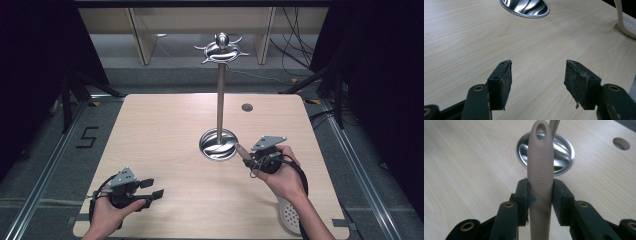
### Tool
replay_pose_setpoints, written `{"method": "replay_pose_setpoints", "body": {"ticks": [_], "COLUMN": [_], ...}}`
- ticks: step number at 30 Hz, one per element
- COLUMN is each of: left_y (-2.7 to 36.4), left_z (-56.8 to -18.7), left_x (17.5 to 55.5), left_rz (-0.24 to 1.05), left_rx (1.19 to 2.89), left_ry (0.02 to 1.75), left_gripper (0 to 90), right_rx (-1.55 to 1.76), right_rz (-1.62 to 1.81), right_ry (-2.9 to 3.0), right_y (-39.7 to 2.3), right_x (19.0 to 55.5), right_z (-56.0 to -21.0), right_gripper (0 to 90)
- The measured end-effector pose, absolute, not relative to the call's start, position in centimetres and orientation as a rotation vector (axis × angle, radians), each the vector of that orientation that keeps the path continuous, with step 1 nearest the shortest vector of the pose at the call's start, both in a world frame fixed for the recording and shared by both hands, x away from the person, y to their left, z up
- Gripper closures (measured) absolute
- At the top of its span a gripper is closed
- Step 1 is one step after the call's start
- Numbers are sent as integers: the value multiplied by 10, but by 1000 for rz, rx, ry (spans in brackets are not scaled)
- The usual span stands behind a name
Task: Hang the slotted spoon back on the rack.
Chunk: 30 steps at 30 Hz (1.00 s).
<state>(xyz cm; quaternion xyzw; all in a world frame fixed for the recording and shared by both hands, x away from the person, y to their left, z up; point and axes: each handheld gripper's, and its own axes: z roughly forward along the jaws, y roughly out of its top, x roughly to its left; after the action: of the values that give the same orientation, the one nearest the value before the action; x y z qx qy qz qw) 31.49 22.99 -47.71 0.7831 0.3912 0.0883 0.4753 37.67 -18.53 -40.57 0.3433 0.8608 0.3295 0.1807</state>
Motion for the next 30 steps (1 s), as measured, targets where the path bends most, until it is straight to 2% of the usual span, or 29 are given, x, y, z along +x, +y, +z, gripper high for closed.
{"method": "replay_pose_setpoints", "body": {"ticks": [30], "left_y": [230], "left_z": [-478], "left_x": [315], "left_rz": [217], "left_rx": [1908], "left_ry": [967], "left_gripper": [381], "right_rx": [976], "right_rz": [1150], "right_ry": [2187], "right_y": [-196], "right_x": [369], "right_z": [-383], "right_gripper": [689]}}
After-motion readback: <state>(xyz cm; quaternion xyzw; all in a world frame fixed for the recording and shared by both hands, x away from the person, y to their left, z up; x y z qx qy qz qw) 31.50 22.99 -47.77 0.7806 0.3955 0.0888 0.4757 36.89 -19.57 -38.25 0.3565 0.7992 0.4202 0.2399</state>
